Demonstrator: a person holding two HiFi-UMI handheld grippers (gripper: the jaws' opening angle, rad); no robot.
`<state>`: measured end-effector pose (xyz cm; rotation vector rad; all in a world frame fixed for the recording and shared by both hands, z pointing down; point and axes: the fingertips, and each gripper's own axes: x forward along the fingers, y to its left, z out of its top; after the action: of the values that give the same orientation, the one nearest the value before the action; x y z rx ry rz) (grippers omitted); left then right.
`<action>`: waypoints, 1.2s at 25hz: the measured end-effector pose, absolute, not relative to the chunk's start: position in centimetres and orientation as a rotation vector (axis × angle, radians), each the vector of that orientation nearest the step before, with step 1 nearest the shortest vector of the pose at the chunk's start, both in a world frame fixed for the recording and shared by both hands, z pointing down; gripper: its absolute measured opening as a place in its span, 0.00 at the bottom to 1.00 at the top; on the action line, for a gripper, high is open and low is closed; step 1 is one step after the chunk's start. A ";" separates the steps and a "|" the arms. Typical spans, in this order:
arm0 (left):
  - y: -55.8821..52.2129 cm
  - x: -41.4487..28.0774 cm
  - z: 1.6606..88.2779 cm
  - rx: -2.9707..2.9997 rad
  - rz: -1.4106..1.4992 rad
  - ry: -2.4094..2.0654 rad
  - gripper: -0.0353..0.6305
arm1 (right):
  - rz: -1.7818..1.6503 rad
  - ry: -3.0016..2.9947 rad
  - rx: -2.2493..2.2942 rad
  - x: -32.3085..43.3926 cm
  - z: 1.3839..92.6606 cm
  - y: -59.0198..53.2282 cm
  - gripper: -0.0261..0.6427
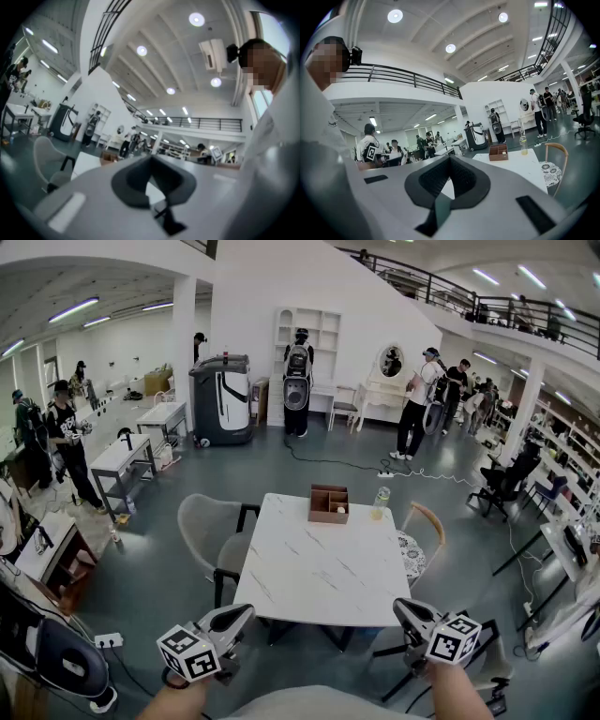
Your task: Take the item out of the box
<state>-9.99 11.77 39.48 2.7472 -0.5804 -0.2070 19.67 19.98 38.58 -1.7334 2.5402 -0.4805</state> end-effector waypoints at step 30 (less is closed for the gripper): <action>17.2 -2.7 38.5 2.745 -0.187 -0.709 0.06 | -0.475 2.605 -1.584 27.2 38.2 22.0 0.05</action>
<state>-2.71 17.24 38.45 2.7453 -0.7092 -0.1868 27.18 22.04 38.22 -1.5845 2.6050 -0.4755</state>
